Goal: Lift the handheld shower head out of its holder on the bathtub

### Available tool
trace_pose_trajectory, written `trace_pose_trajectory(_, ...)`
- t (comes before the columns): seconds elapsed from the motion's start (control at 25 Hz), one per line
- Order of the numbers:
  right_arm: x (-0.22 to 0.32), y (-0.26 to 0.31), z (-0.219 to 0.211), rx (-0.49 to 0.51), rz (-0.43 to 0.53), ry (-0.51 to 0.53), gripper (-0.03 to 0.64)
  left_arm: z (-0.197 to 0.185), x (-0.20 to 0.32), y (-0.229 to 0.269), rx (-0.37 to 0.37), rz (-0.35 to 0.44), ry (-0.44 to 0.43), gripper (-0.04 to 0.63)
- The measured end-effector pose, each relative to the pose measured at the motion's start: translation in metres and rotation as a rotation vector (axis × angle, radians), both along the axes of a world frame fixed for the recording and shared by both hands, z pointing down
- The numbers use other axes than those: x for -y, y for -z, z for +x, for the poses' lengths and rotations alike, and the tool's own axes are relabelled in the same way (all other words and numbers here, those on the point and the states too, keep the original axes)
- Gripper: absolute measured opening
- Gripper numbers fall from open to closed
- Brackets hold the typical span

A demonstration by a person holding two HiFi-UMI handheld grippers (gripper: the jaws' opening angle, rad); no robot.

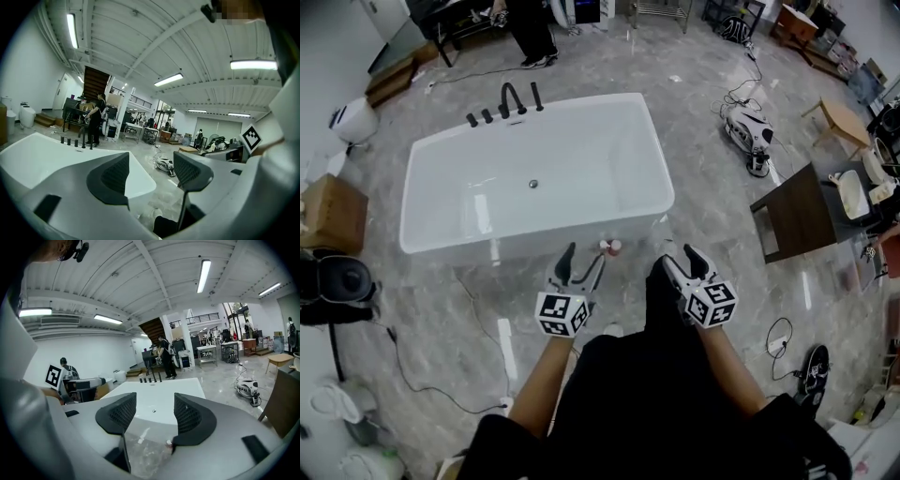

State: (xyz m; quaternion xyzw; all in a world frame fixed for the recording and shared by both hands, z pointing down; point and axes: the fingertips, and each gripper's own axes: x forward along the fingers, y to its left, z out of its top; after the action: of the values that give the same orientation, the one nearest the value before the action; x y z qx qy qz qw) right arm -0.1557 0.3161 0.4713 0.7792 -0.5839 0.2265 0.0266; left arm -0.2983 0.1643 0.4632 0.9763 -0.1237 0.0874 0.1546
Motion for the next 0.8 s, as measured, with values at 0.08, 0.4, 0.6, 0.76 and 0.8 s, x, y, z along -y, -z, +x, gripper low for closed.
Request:
trace_pose_trajectory(0.08, 0.017, -0.003, 0.015, 0.002, 0.007, 0.017, 0.221, 0.009, 0.010, -0.003, 0.009, 0.002, 0.016, 0.275)
trace_pose_trajectory(0.4, 0.097, -0.018, 0.127, 0.020, 0.043, 0.135, 0.221, 0.096, 0.054, -0.010, 0.035, 0.003, 0.116, 0.276)
trace_pose_trajectory(0.6, 0.135, -0.001, 0.204, -0.012, 0.051, 0.226, 0.221, 0.171, 0.074, -0.007, 0.025, -0.007, 0.147, 0.276)
trace_pose_trajectory(0.76, 0.152, 0.000, 0.265, -0.013, 0.029, 0.270, 0.221, 0.220, 0.093, -0.005, 0.006, -0.036, 0.223, 0.276)
trace_pose_trajectory(0.8, 0.156, 0.002, 0.279, -0.018, 0.031, 0.271, 0.221, 0.230, 0.097, -0.004, 0.005, -0.039, 0.235, 0.277)
